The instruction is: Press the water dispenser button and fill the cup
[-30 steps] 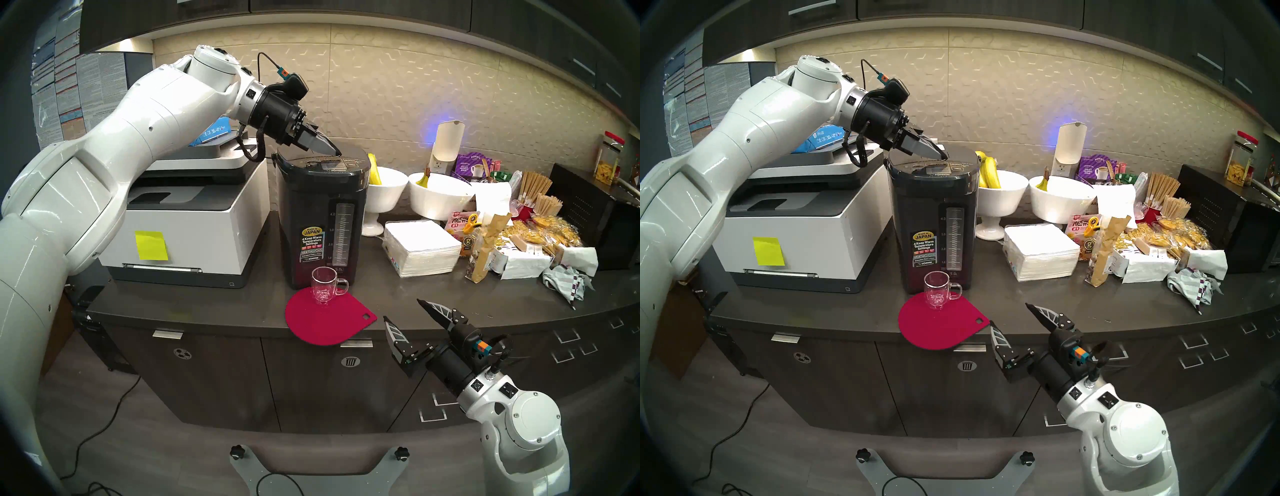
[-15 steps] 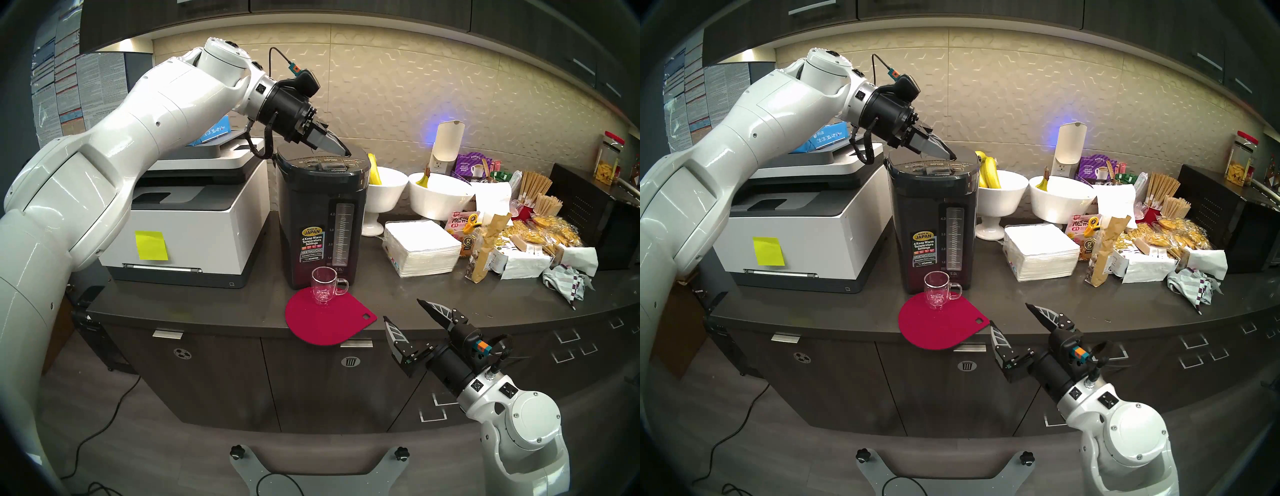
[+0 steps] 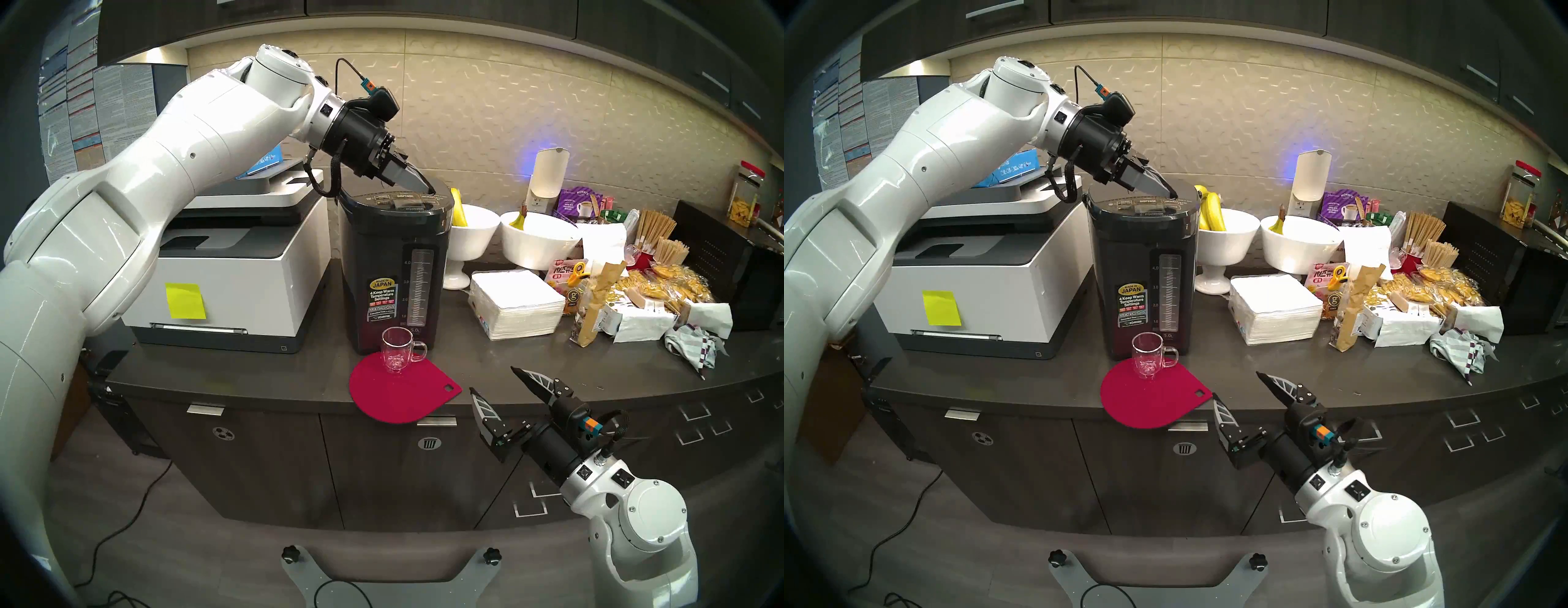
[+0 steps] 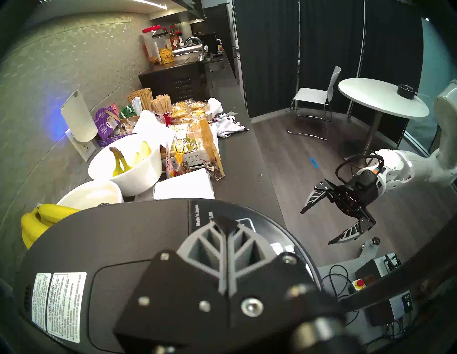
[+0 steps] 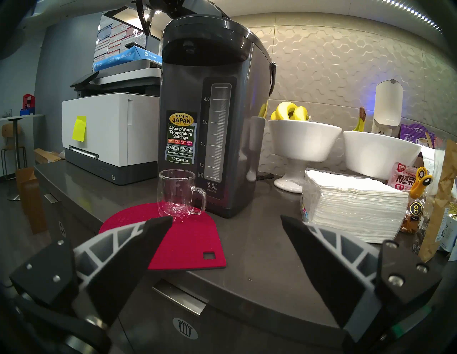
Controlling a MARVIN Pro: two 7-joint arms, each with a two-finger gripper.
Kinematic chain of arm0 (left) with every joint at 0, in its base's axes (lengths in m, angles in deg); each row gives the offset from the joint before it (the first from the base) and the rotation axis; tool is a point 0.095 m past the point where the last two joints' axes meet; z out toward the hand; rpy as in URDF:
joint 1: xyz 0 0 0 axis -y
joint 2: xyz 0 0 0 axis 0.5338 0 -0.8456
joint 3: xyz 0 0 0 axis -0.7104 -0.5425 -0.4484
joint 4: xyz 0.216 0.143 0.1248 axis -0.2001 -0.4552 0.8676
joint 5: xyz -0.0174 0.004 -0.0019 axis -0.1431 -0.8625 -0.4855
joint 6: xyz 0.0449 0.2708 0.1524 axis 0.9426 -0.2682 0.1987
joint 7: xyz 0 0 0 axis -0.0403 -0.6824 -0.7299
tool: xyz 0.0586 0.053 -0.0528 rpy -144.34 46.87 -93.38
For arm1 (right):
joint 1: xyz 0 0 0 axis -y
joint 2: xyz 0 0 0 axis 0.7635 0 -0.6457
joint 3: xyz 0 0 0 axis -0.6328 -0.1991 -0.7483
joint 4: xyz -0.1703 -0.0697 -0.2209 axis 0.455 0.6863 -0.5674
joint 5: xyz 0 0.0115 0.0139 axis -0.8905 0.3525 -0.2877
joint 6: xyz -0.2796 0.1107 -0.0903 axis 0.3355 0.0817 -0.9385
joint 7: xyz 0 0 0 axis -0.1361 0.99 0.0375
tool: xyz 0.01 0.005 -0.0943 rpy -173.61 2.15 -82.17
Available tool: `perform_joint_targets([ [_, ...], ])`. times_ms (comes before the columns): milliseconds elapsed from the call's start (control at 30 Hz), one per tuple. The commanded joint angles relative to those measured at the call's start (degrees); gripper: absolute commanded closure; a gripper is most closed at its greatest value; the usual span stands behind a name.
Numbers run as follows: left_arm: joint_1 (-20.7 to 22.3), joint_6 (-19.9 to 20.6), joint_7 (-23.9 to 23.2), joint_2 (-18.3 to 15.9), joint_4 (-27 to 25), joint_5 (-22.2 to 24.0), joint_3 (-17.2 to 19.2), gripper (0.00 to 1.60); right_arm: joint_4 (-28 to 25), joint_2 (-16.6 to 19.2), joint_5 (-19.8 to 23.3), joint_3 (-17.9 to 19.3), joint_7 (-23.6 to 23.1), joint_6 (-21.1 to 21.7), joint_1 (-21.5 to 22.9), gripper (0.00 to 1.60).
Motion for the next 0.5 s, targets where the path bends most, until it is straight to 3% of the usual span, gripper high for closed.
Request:
perform_joint_targets([
  [0,0.56,0.07,0.61,0.06,-0.52,0.28,0.67,1.60,-1.41,0.11,-0.11,-0.11,-0.06,-0.14,0.18,0.00],
  [467,0.76,-1.03,0.07,0.58,1.35,-0.48,-0.14,1.60,-1.41,0.10,-0.12,-0.10,-0.07,-0.13,0.18,0.00],
])
